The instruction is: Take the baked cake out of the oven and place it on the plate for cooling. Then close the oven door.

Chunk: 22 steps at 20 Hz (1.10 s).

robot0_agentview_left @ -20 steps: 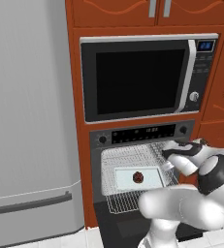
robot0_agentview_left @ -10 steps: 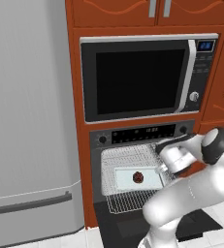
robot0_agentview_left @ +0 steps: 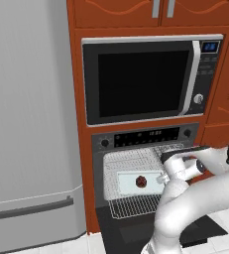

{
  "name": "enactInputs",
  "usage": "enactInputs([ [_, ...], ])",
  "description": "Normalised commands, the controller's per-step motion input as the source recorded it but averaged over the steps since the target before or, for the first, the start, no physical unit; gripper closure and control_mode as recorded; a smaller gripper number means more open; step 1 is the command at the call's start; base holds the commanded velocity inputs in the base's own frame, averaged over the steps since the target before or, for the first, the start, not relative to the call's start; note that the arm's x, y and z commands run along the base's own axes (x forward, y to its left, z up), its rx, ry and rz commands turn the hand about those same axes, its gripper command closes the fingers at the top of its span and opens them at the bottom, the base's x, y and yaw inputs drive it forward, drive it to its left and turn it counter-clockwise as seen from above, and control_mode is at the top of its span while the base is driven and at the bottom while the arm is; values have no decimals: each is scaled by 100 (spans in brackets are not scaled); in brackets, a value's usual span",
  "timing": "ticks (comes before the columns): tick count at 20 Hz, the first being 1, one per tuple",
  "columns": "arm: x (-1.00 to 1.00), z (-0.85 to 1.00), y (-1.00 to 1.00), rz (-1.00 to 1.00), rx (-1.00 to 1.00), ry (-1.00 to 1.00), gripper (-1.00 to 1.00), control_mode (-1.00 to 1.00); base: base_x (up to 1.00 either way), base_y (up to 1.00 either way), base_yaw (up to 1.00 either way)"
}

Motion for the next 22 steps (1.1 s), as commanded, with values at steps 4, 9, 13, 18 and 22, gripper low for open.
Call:
enactInputs([
  [4, 0, -24, 0, 0, 1, -15, -100, -100, 0, 0, 0],
  [9, 14, -8, 0, 0, 0, -7, -100, -100, 0, 0, 0],
  [13, 36, 0, 0, 0, 0, 0, -100, -100, 0, 0, 0],
  [18, 38, 0, 0, 0, 0, 0, -100, -100, 0, 0, 0],
  [22, 16, -6, 0, 0, 0, 0, -100, -100, 0, 0, 0],
])
